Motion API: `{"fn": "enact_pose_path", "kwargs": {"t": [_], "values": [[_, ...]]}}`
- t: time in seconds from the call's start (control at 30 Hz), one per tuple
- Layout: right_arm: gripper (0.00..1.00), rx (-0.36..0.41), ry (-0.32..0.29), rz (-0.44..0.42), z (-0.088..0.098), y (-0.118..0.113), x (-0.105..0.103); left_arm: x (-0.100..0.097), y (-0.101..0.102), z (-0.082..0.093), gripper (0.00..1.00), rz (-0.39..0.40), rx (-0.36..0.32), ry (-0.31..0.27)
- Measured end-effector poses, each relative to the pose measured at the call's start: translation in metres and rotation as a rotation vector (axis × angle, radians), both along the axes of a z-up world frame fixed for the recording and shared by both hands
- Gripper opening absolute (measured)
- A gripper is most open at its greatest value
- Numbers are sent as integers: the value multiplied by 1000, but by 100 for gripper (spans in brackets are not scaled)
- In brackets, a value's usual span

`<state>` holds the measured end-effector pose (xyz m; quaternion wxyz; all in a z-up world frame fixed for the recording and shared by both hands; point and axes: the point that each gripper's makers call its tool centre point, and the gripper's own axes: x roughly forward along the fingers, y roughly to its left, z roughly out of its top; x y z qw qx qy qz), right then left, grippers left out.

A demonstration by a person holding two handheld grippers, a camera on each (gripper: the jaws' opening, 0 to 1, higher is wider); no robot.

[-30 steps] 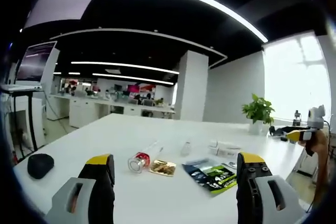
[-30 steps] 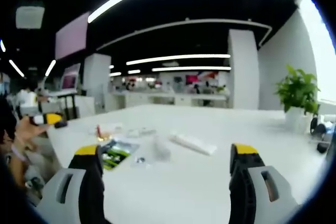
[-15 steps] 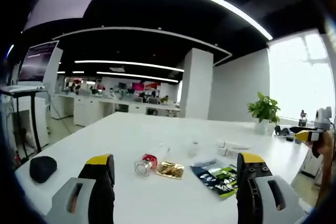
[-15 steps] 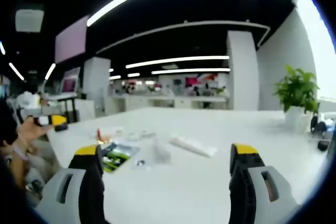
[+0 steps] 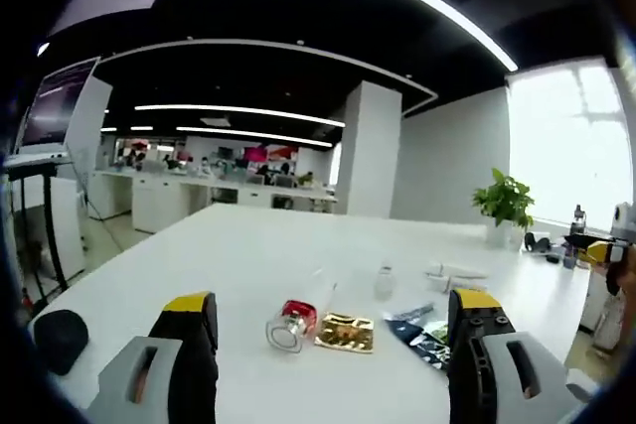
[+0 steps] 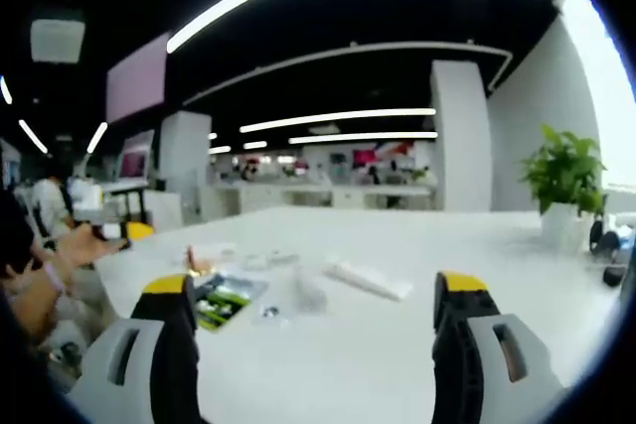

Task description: Arrange the skincare products in the storage area until every visible bottle or jar stands upright without overlapping.

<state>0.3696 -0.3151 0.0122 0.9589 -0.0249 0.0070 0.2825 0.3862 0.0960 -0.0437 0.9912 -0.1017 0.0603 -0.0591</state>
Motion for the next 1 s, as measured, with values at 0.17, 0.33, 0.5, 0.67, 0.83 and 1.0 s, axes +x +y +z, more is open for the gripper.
{"fn": "enact_pose_path", "kwargs": {"t": [0.17, 0.33, 0.5, 0.67, 0.83, 1.0], "values": [[97, -8, 6, 2, -3, -1, 2, 19, 8, -21, 94, 15, 26, 29], [96, 4, -3, -4, 0, -4, 3, 33, 8, -41, 90, -11, 26, 89], [96, 8, -11, -4, 2, -5, 2, 42, 13, -61, 82, 3, 46, 163], [95, 11, -9, -4, 1, -6, 3, 50, 17, -69, 79, 4, 66, 185], [94, 19, -8, -8, 1, -7, 3, 60, 11, -67, 68, -31, 41, 172], [94, 21, -9, -3, 2, -6, 1, 65, 9, -74, 63, -60, 13, 212]]}}
